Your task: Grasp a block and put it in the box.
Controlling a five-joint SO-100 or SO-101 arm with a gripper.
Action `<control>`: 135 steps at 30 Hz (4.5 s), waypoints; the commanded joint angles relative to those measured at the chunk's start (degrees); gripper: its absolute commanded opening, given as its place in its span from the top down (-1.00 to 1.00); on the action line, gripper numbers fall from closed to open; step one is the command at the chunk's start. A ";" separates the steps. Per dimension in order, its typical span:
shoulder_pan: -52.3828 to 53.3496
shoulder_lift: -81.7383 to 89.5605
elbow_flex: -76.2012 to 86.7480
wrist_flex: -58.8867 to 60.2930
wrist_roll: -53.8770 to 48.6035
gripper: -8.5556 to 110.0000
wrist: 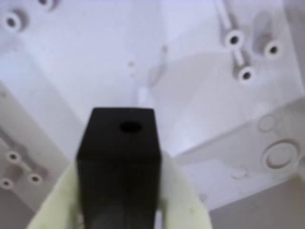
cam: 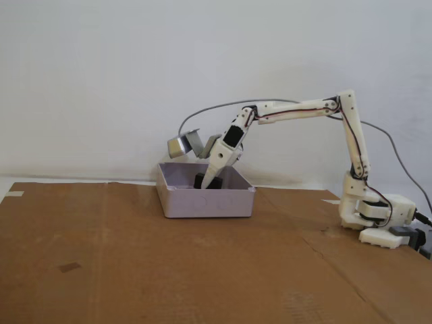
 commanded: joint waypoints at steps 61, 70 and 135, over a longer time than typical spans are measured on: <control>-2.37 5.71 -7.65 -0.70 -0.53 0.33; -2.46 8.44 -8.53 -0.62 -0.53 0.33; -16.08 35.68 -7.73 2.29 -0.35 0.86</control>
